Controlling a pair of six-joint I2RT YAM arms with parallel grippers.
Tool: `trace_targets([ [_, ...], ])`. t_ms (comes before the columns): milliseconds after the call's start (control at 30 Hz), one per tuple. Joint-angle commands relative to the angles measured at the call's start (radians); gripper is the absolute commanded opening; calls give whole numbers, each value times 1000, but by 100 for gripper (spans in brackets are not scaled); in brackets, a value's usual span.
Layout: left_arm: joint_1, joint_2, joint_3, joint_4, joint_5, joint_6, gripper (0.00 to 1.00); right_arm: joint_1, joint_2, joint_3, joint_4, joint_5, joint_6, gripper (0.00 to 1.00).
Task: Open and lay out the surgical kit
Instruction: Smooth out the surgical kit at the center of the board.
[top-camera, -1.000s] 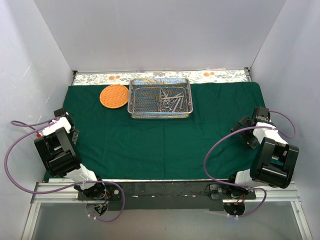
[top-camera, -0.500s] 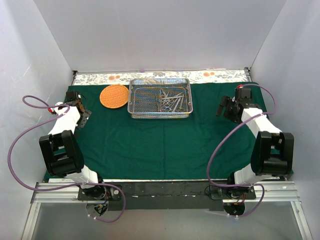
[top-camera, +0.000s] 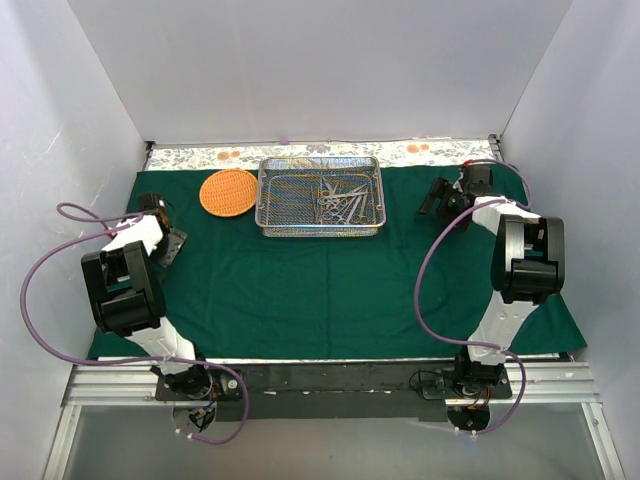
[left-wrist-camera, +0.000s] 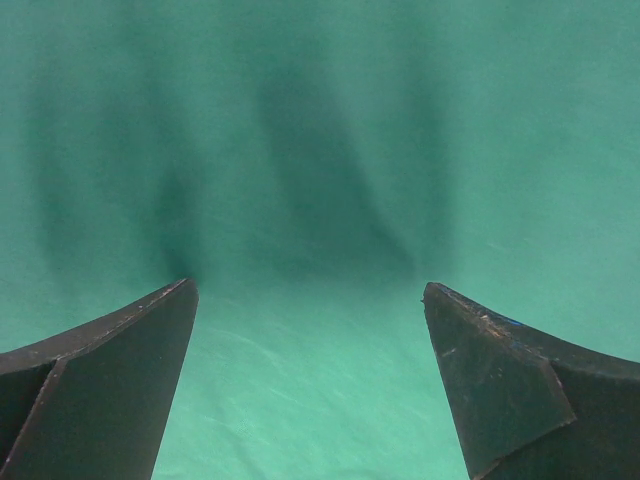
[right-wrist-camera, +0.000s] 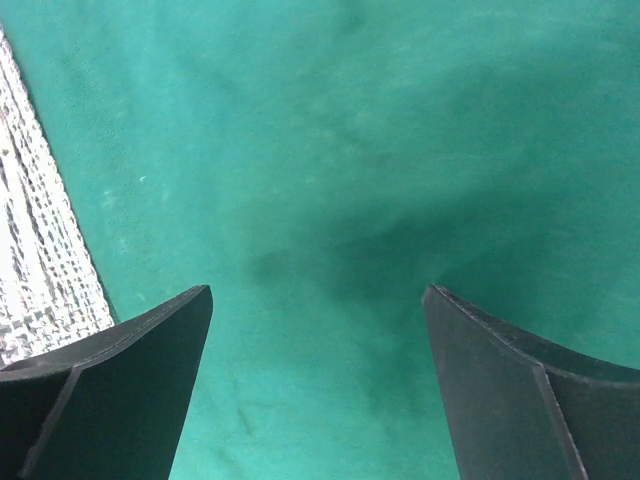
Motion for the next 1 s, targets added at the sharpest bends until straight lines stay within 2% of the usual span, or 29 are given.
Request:
trace_targets([
  [0,68,15,-46,-25,-31,-46,98,-89,20,-22,-1,-36,70,95],
  [267,214,-22,-158,-37,-49,-52,98,-207,32,-62,-43,1,74,95],
  [533,209,-72,-37,-111,-51,-52,98,-182,0,74,-120,24,16,95],
  [633,131,-112,36,-115,-54,-31,98,-125,-31,123,-131,-11,-8,92],
  [767,-59,-114,153,-114,-51,2,98,-21,-46,186,-152,-18,-36,88],
  [933,-246,-82,265,-39,30,81,98,151,-43,249,-183,4,-55,84],
  [967,-318,-68,291,-23,40,113,98,173,-39,258,-191,12,-55,84],
])
